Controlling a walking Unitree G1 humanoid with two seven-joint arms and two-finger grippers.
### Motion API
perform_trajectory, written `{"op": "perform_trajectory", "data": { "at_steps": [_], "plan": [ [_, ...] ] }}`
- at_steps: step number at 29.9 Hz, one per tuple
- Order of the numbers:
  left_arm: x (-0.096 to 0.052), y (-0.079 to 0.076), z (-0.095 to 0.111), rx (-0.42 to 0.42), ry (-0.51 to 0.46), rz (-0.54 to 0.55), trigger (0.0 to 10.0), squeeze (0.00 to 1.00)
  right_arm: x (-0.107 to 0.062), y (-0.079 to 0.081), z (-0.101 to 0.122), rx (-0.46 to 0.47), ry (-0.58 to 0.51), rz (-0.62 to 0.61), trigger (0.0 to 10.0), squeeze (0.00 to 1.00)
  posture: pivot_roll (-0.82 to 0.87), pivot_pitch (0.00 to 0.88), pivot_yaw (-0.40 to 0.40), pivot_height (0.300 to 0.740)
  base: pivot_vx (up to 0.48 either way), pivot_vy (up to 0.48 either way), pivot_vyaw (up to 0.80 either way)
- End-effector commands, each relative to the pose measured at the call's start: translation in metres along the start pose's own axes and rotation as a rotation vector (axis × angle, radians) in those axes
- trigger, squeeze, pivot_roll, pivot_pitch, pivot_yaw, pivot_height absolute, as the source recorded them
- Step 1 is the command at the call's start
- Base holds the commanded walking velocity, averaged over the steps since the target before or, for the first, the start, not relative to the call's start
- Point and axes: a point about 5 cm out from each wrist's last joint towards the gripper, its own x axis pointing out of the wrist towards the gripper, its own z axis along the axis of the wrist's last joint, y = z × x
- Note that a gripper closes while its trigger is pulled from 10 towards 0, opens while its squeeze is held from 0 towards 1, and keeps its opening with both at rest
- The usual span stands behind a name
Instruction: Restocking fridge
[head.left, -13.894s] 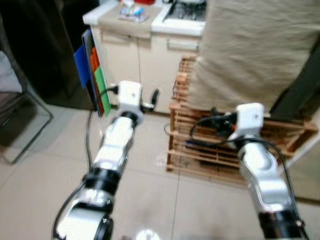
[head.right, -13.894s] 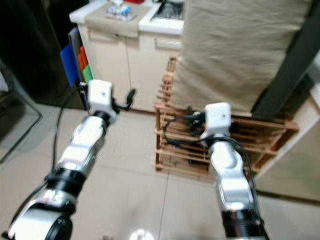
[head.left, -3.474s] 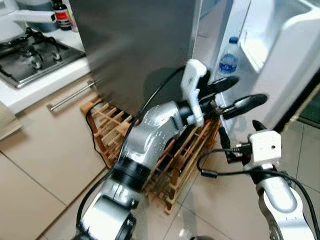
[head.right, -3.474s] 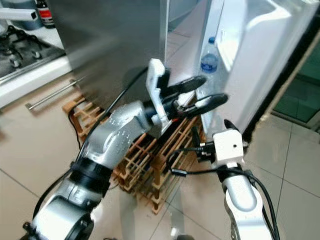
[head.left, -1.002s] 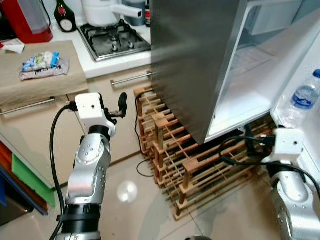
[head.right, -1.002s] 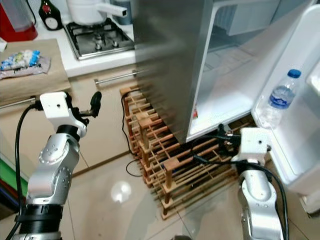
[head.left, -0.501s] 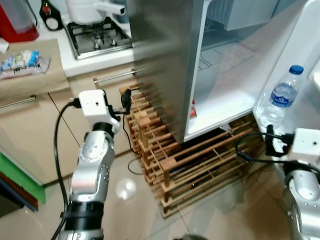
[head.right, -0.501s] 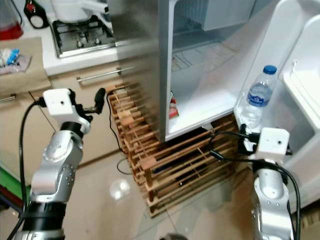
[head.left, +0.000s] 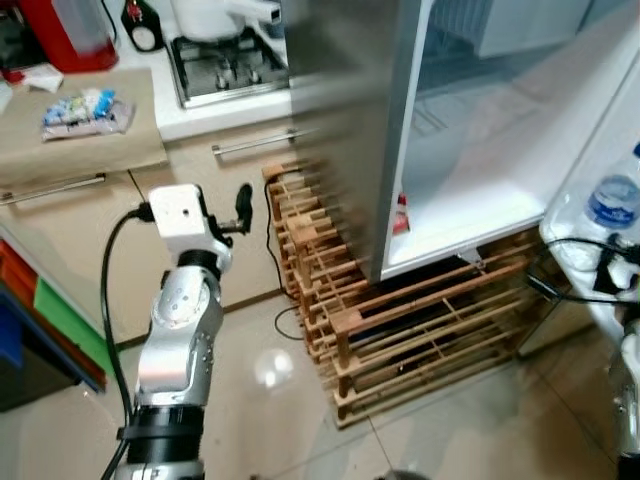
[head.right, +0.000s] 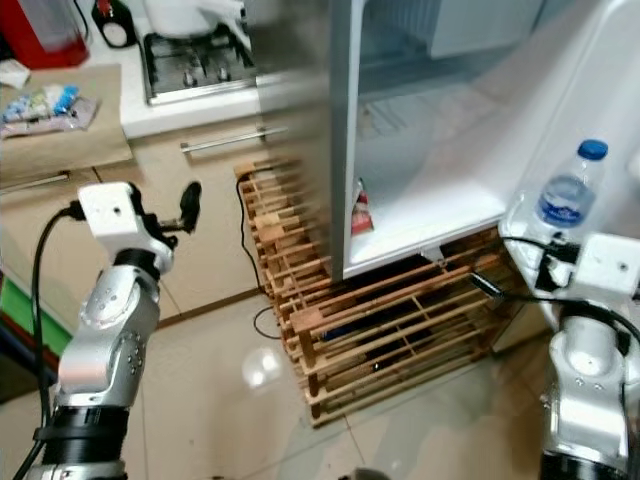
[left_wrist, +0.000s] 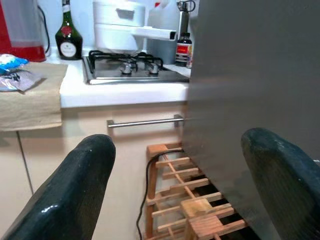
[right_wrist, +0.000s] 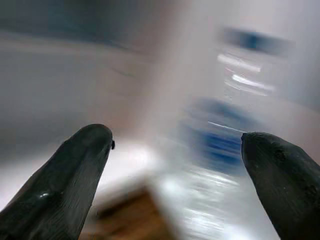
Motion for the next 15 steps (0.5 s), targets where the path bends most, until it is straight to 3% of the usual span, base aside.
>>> {"op": "perform_trajectory", "data": {
  "at_steps": [1, 4, 7, 13, 15],
  "plan": [
    [0.002, 0.004, 0.002, 0.007, -0.001, 0.014, 10.0, 0.00, 0.000, 0.015, 0.012, 0.023, -0.053, 0.082, 10.0, 0.00, -0.17, 0.000, 0.042, 0.740, 0.000, 0.000, 0.00],
    [0.002, 0.003, 0.002, 0.010, 0.001, 0.009, 10.0, 0.00, -0.005, 0.042, 0.015, 0.088, -0.051, 0.190, 10.0, 0.00, -0.16, 0.000, 0.042, 0.740, 0.000, 0.000, 0.00],
    [0.003, 0.000, 0.003, 0.034, 0.002, -0.009, 10.0, 0.00, -0.012, 0.065, 0.014, 0.127, -0.029, 0.345, 10.0, 0.00, -0.15, 0.000, 0.040, 0.740, 0.000, 0.000, 0.78],
    [0.000, 0.000, 0.006, 0.036, -0.019, -0.003, 10.0, 0.00, -0.019, 0.077, 0.012, 0.171, 0.005, 0.455, 10.0, 0.00, -0.15, 0.000, 0.040, 0.740, 0.000, 0.000, 0.77],
    [-0.003, 0.009, 0.006, 0.006, -0.026, 0.048, 10.0, 0.00, -0.019, 0.078, 0.012, 0.192, 0.015, 0.468, 10.0, 0.00, -0.13, 0.000, 0.035, 0.740, 0.000, 0.000, 0.76]
  ]
}}
